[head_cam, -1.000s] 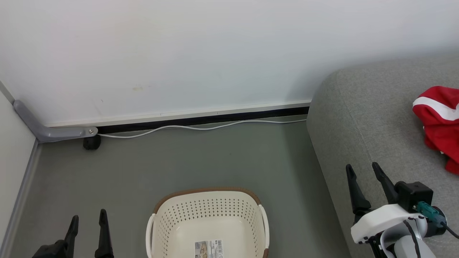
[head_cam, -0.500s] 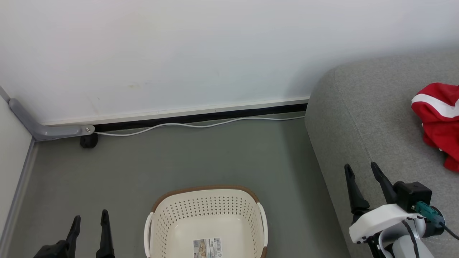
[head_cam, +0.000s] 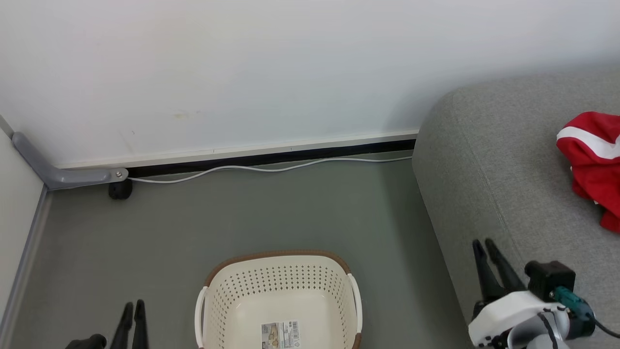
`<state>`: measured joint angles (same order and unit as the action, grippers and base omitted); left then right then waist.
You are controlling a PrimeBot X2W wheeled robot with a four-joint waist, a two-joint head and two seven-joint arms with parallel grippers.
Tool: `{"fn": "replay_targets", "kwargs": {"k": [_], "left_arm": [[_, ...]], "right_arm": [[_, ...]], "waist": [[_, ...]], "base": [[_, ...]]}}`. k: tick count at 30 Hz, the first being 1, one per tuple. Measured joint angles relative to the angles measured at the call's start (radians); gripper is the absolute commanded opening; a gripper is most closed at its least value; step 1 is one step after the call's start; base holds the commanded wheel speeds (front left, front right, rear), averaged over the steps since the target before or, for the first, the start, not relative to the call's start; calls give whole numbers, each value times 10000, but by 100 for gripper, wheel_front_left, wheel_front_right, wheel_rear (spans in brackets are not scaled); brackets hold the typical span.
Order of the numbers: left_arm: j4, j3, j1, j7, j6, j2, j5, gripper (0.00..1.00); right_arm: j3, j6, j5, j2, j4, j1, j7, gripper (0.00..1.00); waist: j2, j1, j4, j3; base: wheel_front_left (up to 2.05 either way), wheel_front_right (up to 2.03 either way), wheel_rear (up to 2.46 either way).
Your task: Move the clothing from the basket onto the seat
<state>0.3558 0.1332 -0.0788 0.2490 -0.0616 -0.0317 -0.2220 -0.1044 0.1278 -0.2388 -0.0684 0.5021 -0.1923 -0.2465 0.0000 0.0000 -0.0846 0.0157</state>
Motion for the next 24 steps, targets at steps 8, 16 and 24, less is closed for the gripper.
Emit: {"fn": "replay_targets", "kwargs": {"k": [8, 16, 24], "left_arm": [[174, 6, -59, -297, 0, 109, -709, 0], [117, -33, -53, -476, -2, 107, -1592, 0], [54, -79, -35, -646, -77, 104, -2458, 0]], "right_arm": [[81, 0, -717, 75, 104, 304, 221, 0], [261, 0, -1547, 77, -52, 309, 441, 0], [378, 0, -2439, 82, -205, 346, 627, 0]], "waist": [[0, 2, 52, -34], [0, 1, 106, -17], [0, 1, 160, -24]], "base": [[0, 0, 0], [0, 0, 0], [0, 0, 0]]}}
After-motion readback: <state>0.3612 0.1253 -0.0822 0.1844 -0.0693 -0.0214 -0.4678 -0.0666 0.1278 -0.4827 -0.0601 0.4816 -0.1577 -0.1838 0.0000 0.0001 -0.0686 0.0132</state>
